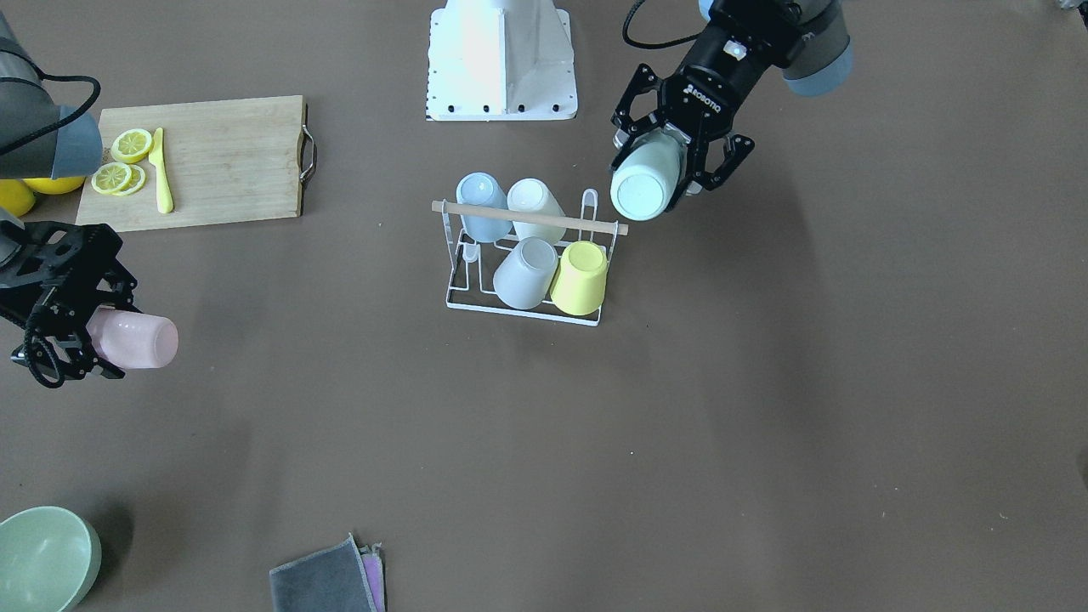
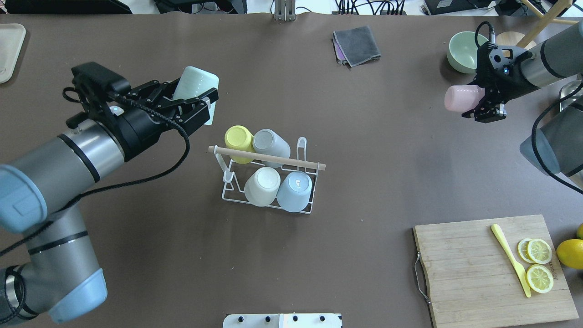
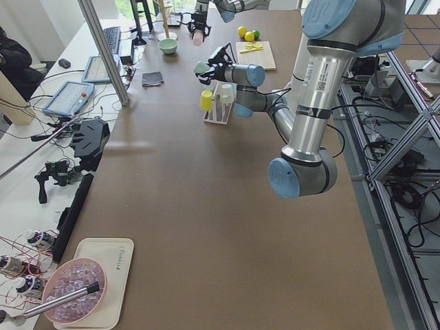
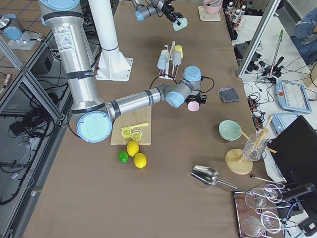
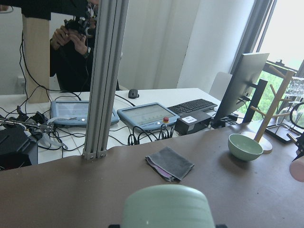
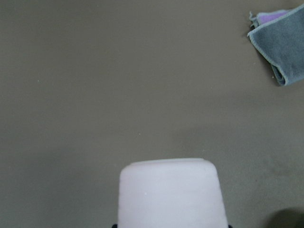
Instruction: Place cup on cup holder
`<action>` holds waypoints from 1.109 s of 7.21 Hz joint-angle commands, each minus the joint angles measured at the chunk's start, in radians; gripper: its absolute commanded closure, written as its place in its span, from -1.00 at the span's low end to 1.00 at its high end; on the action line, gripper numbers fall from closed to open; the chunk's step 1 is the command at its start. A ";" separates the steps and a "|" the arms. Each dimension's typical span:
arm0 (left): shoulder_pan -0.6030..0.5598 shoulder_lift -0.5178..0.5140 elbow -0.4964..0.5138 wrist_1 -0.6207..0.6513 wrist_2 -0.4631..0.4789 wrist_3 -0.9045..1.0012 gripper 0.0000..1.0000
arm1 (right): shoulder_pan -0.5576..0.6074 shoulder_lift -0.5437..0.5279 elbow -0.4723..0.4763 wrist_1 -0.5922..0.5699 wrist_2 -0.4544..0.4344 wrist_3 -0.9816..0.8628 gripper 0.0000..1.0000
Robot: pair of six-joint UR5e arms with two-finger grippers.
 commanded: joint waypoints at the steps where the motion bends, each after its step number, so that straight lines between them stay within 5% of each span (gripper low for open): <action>1: 0.210 0.081 0.003 -0.250 0.269 0.175 1.00 | -0.046 -0.009 0.003 0.092 0.001 0.044 1.00; 3: 0.337 0.100 0.031 -0.354 0.464 0.289 1.00 | -0.078 0.024 0.006 0.092 -0.003 0.057 1.00; 6: 0.350 0.040 0.101 -0.366 0.493 0.323 1.00 | -0.104 0.107 0.004 0.129 0.007 0.064 1.00; 8: 0.349 -0.004 0.131 -0.365 0.493 0.323 1.00 | -0.104 0.095 -0.064 0.388 0.012 0.158 1.00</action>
